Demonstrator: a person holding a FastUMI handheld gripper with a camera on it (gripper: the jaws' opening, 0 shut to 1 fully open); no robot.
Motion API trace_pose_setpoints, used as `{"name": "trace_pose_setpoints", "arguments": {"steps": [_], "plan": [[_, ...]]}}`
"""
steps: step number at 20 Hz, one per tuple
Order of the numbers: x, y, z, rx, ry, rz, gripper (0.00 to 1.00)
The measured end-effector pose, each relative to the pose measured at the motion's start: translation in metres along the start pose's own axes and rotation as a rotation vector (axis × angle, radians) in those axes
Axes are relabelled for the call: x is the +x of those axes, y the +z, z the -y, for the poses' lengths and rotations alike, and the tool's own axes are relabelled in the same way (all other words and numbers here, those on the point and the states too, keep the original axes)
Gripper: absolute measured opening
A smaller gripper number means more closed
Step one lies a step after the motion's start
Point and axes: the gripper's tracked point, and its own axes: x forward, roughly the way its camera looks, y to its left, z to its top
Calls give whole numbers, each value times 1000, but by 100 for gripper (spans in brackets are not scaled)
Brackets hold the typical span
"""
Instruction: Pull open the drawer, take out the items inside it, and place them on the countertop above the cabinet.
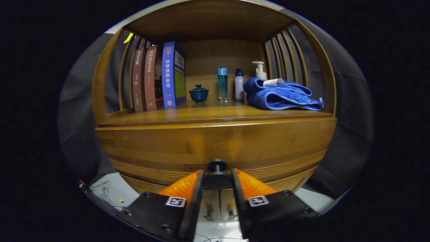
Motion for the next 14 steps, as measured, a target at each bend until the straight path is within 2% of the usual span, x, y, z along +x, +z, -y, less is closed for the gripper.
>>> {"name": "trace_pose_setpoints", "arguments": {"steps": [4,5,8,14], "plan": [[4,-3,2,-36,3,14,37],[-1,-2,2,-35,3,7,30],[-11,-5,3,2,0,-1,30],[-66,-18,6,3,8,8,29]]}}
